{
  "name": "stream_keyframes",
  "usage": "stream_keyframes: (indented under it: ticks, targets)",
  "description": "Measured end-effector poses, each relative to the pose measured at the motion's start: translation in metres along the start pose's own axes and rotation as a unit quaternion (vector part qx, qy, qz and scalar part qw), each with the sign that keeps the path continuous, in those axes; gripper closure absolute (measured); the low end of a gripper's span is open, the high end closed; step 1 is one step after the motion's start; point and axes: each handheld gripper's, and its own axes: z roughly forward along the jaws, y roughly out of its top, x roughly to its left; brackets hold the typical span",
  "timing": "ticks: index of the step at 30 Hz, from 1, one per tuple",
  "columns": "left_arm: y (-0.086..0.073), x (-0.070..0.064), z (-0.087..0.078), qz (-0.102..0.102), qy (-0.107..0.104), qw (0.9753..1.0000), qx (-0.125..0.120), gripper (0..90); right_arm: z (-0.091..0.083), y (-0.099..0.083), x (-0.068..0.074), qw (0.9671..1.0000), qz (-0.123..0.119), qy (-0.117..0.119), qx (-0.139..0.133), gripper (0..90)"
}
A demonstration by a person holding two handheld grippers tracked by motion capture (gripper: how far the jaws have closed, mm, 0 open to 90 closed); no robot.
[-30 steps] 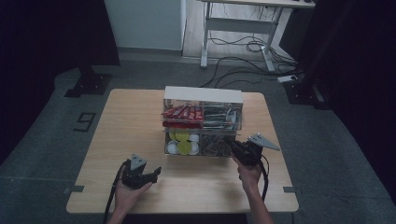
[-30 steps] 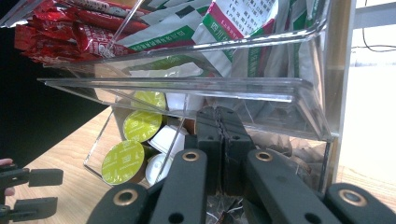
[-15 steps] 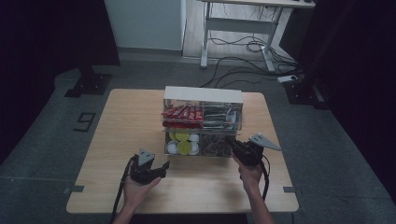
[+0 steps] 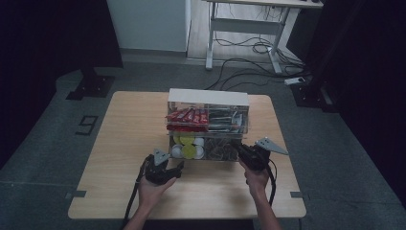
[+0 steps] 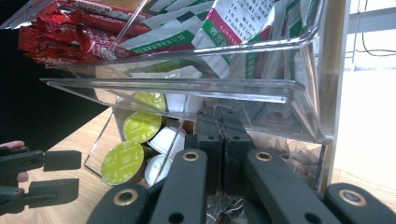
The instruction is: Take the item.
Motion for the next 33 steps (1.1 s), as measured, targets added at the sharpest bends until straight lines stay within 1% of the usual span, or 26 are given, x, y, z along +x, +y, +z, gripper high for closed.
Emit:
stream_keyframes:
  ticks: [2, 6, 11, 19, 29, 33]
  targets:
    - [0.004, -0.004, 0.003, 0.004, 0.005, 1.0000, -0.002, 32.3, 0.000, 0.000, 0.000, 1.0000, 0.000, 0.001, 0.000, 87.6]
    - [0.009, -0.007, 0.007, 0.008, 0.011, 0.9999, -0.002, 32.6, 0.000, 0.000, -0.001, 1.0000, 0.001, 0.001, 0.000, 87.6]
    - [0.012, -0.010, 0.010, 0.008, 0.011, 0.9999, -0.005, 32.8, 0.000, 0.000, -0.001, 1.0000, 0.002, 0.001, 0.000, 87.7]
    - [0.015, -0.014, 0.015, 0.008, 0.005, 0.9999, -0.004, 33.2, 0.000, 0.000, -0.002, 1.0000, 0.003, 0.001, 0.002, 87.6]
    - [0.020, -0.018, 0.024, 0.010, -0.004, 0.9999, 0.004, 33.6, 0.000, 0.000, -0.003, 1.0000, 0.002, 0.001, 0.003, 87.6]
    - [0.020, -0.019, 0.026, 0.009, -0.004, 0.9999, 0.007, 33.6, 0.000, 0.000, -0.003, 1.0000, 0.002, 0.000, 0.004, 87.6]
